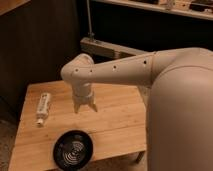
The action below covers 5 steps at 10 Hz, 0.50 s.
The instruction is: Place the bottle in the ceramic bowl
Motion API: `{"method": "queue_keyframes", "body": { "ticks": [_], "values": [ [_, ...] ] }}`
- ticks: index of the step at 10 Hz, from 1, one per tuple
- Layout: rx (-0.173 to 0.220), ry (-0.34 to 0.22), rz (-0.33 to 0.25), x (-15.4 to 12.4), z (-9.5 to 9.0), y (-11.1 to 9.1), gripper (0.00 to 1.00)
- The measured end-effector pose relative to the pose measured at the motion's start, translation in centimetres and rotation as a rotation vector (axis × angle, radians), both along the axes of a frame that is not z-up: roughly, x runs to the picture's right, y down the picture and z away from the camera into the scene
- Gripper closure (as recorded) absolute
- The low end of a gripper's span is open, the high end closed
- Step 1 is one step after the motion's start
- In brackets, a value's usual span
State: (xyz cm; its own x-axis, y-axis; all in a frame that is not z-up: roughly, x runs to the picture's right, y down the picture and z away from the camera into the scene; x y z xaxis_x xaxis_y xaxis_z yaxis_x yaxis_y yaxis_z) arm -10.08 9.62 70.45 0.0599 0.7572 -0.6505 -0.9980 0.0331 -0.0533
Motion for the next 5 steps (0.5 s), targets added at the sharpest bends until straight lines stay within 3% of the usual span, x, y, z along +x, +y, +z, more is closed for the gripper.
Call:
{"method": "queue_keyframes", "body": {
  "ticks": [5],
  "values": [
    [-0.001,0.0,-0.001,-0.09,0.07,-0.08,0.35]
  ]
}}
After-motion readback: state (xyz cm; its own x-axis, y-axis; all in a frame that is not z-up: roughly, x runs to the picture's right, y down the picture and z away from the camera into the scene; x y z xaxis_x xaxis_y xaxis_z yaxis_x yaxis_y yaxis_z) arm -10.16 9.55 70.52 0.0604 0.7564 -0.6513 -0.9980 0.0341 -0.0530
